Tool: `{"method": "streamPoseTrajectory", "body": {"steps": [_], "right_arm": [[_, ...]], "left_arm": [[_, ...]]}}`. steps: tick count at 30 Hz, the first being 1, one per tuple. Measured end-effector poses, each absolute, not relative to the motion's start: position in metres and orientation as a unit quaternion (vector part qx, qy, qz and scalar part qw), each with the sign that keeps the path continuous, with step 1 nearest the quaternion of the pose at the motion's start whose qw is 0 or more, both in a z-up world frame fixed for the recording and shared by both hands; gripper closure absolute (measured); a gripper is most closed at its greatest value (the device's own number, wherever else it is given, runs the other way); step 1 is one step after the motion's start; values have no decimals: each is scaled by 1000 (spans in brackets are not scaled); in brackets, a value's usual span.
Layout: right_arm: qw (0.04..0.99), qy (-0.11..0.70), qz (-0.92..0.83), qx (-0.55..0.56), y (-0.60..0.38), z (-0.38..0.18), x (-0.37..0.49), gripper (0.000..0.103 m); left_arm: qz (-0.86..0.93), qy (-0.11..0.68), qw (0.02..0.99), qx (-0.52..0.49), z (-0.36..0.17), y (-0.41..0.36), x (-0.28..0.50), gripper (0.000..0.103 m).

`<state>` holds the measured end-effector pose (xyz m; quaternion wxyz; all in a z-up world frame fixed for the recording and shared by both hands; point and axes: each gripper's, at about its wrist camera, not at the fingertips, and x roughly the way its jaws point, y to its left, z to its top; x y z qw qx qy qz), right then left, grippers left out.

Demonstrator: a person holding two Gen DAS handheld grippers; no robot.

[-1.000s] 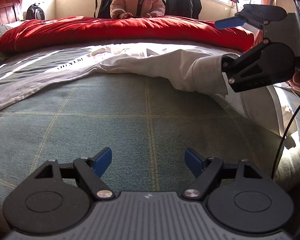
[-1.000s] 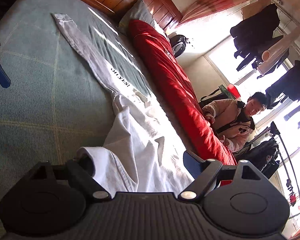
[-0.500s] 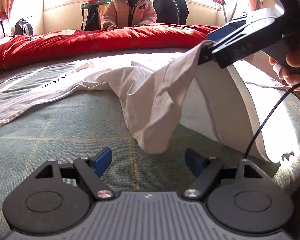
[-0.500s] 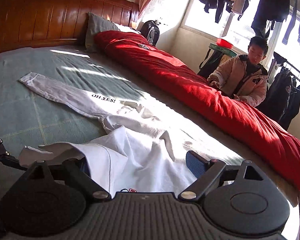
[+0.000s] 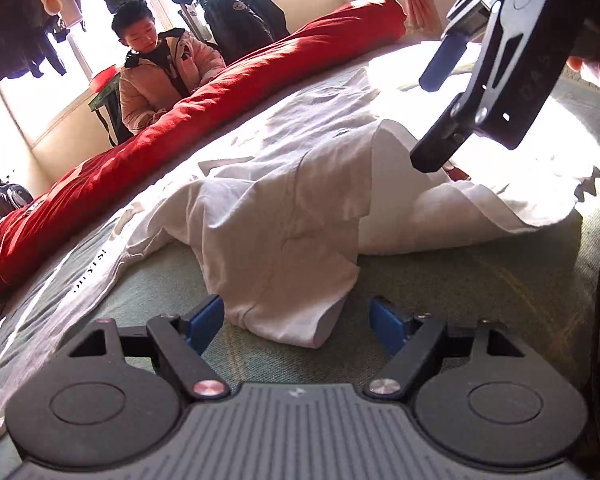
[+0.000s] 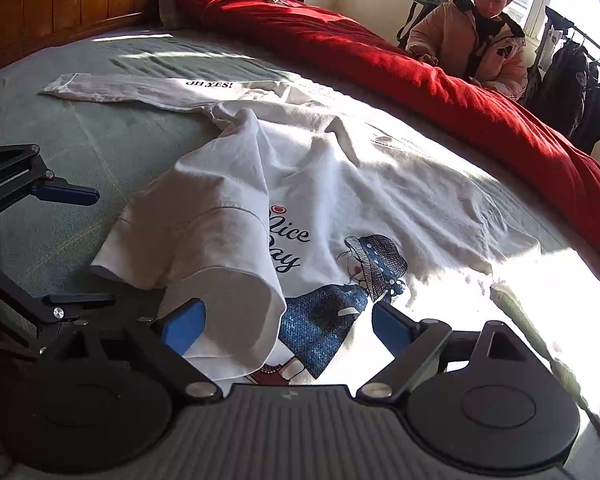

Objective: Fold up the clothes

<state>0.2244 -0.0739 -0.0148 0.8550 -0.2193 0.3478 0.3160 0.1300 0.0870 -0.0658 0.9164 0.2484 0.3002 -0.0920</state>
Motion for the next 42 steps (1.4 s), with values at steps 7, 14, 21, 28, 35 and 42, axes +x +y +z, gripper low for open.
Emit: {"method": "streamPoseTrajectory", "body": {"steps": [7, 14, 21, 28, 35, 42], "right_arm": [[873, 342, 320, -132, -111, -9, 201, 8], [876, 357, 322, -44, -138, -22, 199, 6], [877, 365, 312, 9, -160, -28, 202, 6], [881, 366, 297, 37, -181, -31, 203, 6], [857, 404, 302, 108, -202, -62, 208, 4], [848, 404, 305, 156, -210, -81, 208, 0]], "left_arm": [[-134, 376, 916, -32, -50, 137, 137, 23], [-122, 390, 865, -291, -83, 194, 163, 25], [-114, 343, 835, -414, -104, 218, 207, 26], [-139, 335, 824, -436, -111, 211, 198, 30], [-130, 317, 828, -443, -118, 208, 214, 39], [-124, 306, 816, -474, -132, 208, 206, 81]]}}
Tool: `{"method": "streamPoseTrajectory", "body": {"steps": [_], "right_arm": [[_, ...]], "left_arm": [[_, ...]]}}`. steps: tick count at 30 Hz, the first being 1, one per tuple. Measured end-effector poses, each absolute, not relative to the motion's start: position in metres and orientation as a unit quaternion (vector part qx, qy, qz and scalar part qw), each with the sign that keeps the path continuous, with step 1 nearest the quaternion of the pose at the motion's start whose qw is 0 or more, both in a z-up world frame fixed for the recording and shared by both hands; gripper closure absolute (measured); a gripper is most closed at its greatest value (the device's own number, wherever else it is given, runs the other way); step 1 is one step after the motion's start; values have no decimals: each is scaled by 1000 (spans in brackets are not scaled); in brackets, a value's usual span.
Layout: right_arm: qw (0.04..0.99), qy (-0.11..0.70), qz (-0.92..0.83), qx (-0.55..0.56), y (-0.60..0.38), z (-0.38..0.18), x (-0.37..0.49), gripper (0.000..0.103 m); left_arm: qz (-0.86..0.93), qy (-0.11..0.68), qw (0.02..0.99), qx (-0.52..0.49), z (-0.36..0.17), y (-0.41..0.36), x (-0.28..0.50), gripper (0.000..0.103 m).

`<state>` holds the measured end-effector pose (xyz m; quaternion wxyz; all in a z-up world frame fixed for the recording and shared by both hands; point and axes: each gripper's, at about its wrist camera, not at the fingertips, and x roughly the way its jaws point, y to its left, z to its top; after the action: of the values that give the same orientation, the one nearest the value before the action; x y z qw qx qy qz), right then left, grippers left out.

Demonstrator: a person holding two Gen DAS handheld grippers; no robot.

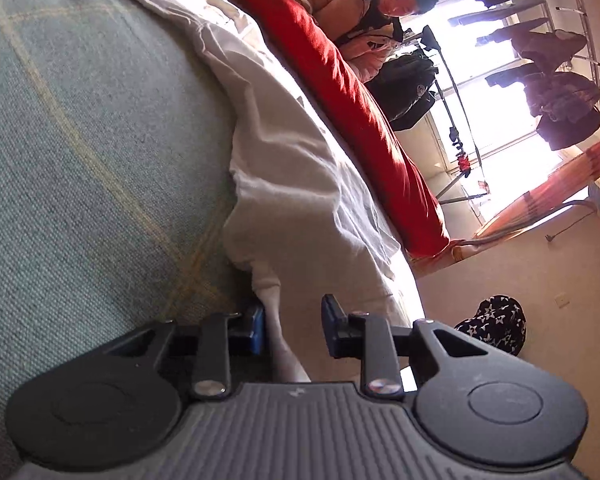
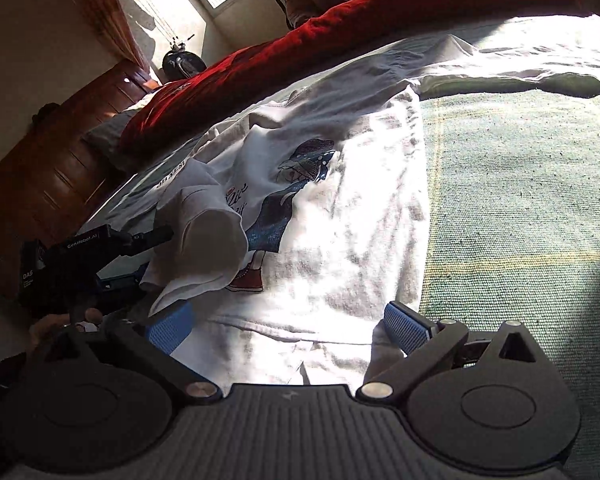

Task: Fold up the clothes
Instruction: 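Grasp the shirt hem with the left gripper while the right gripper grasps the hem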

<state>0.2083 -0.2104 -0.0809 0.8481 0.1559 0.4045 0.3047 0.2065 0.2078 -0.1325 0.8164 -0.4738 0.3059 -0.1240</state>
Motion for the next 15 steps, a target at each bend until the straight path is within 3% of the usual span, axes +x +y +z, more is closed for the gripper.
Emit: {"method": "streamPoseTrajectory", "body": {"steps": [4, 8, 15], "right_arm": [[848, 403, 303, 163, -211, -85, 209, 0], [835, 407, 301, 216, -222, -89, 215, 0], [831, 412, 296, 228, -227, -74, 210, 0]], "left_arm": [[-135, 303, 802, -497, -143, 211, 202, 84], [-120, 319, 810, -477, -138, 204, 209, 99], [-78, 297, 851, -426, -96, 218, 169, 101]]}}
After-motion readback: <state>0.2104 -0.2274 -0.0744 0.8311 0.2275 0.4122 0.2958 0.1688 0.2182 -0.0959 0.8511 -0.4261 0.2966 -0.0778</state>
